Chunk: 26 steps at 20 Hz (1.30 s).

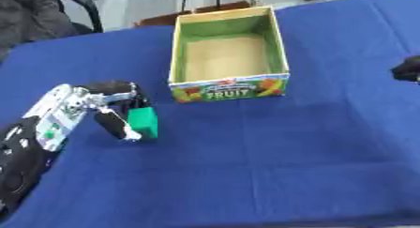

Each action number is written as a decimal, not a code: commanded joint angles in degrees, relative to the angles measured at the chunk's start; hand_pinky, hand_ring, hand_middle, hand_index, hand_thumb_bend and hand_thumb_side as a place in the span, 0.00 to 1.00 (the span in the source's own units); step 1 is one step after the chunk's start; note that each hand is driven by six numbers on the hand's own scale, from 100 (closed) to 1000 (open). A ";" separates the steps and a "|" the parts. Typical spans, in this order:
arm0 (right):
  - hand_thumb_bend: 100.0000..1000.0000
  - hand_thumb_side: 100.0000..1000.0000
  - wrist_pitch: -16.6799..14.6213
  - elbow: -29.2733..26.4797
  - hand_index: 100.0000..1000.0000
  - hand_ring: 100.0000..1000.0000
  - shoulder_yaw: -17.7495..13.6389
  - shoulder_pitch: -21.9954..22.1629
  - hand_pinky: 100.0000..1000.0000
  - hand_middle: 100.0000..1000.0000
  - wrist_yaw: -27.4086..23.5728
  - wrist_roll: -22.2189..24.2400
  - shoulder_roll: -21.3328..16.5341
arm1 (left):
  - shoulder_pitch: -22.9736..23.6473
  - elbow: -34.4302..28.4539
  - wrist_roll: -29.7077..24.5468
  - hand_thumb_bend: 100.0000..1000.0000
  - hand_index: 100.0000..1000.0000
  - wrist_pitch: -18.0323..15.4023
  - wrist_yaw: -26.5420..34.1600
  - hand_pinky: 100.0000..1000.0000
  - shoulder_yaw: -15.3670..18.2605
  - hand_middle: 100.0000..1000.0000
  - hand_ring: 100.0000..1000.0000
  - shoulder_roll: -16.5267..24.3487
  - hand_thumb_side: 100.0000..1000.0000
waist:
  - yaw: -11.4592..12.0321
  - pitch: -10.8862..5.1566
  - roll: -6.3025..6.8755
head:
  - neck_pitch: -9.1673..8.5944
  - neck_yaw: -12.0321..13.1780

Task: Pick up objects on the table and place them in the box.

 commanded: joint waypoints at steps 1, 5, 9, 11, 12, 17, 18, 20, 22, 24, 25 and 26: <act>0.00 0.96 -0.07 -0.52 0.60 0.65 -0.08 -0.66 0.72 0.52 0.26 0.09 -0.57 | -0.87 0.36 1.91 0.41 0.49 0.32 -1.47 0.26 0.52 0.33 0.29 0.62 0.23 | 0.02 -1.04 -0.47 | -0.40 0.01; 0.00 0.96 -0.06 -0.46 0.60 0.65 -0.08 -0.65 0.72 0.52 0.30 0.11 -0.50 | -0.98 1.40 6.72 0.38 0.33 1.25 -3.01 0.08 0.94 0.17 0.15 -0.10 0.17 | -0.03 -0.97 -0.54 | -0.44 0.03; 0.00 0.96 -0.08 -0.41 0.60 0.65 -0.14 -0.63 0.72 0.52 0.35 0.07 -0.46 | -1.01 1.40 11.65 0.37 0.23 1.70 -2.50 0.00 1.65 0.08 0.06 -0.33 0.16 | -0.07 -0.93 -0.60 | -0.45 -0.06; 0.00 0.96 -0.09 -0.36 0.60 0.65 -0.18 -0.61 0.72 0.52 0.35 0.04 -0.46 | -1.23 0.38 12.27 0.36 0.23 1.77 -1.03 0.00 2.21 0.07 0.06 0.20 0.16 | -0.08 -0.92 -0.60 | -0.50 -0.12; 0.00 0.96 -0.08 -0.33 0.60 0.65 -0.19 -0.58 0.72 0.52 0.35 0.03 -0.48 | -1.48 -0.53 12.06 0.36 0.22 1.75 -0.12 0.00 2.48 0.07 0.06 0.79 0.16 | -0.09 -0.93 -0.59 | -0.50 -0.16; 0.00 0.96 -0.07 -0.26 0.60 0.65 -0.18 -0.46 0.72 0.52 0.37 0.04 -0.57 | -3.94 -7.00 9.69 0.35 0.22 2.10 5.63 0.00 4.25 0.06 0.05 5.21 0.14 | -0.21 -1.03 -0.33 | -0.50 -0.26; 0.00 0.96 -0.05 -0.25 0.60 0.65 -0.12 -0.46 0.72 0.52 0.38 0.10 -0.61 | -4.82 -8.36 9.49 0.35 0.22 2.41 6.67 0.00 4.70 0.06 0.05 6.15 0.13 | -0.30 -1.05 -0.23 | -0.51 -0.21; 0.00 0.96 -0.02 -0.26 0.60 0.65 0.04 -0.55 0.72 0.52 0.39 0.25 -0.64 | -6.63 -9.86 9.68 0.35 0.22 3.25 7.76 0.00 5.45 0.07 0.05 7.23 0.12 | -0.61 -1.06 -0.01 | -0.69 -0.03; 0.00 0.96 0.02 -0.31 0.60 0.65 0.30 -0.74 0.72 0.52 0.37 0.50 -0.66 | -8.61 -9.60 10.36 0.35 0.22 4.11 7.73 0.00 6.00 0.07 0.05 7.23 0.12 | -1.17 -1.03 0.22 | -0.97 0.19; 0.00 0.97 0.09 -0.37 0.60 0.65 0.67 -1.03 0.72 0.52 0.37 0.86 -0.67 | -10.61 -7.68 10.98 0.34 0.23 4.63 7.03 0.00 6.26 0.08 0.06 6.05 0.12 | -2.01 -0.94 0.58 | -1.26 0.77; 0.00 0.97 0.16 -0.36 0.60 0.65 0.85 -1.20 0.72 0.52 0.40 1.04 -0.65 | -11.52 -6.40 11.25 0.33 0.23 4.68 6.62 0.00 6.37 0.08 0.06 5.27 0.12 | -2.47 -0.87 0.76 | -1.39 1.06; 0.00 0.97 0.23 -0.38 0.60 0.65 1.07 -1.39 0.72 0.52 0.45 1.25 -0.62 | -12.38 -5.03 11.57 0.33 0.23 4.67 6.20 0.00 6.55 0.08 0.06 4.38 0.12 | -3.05 -0.80 1.00 | -1.54 1.43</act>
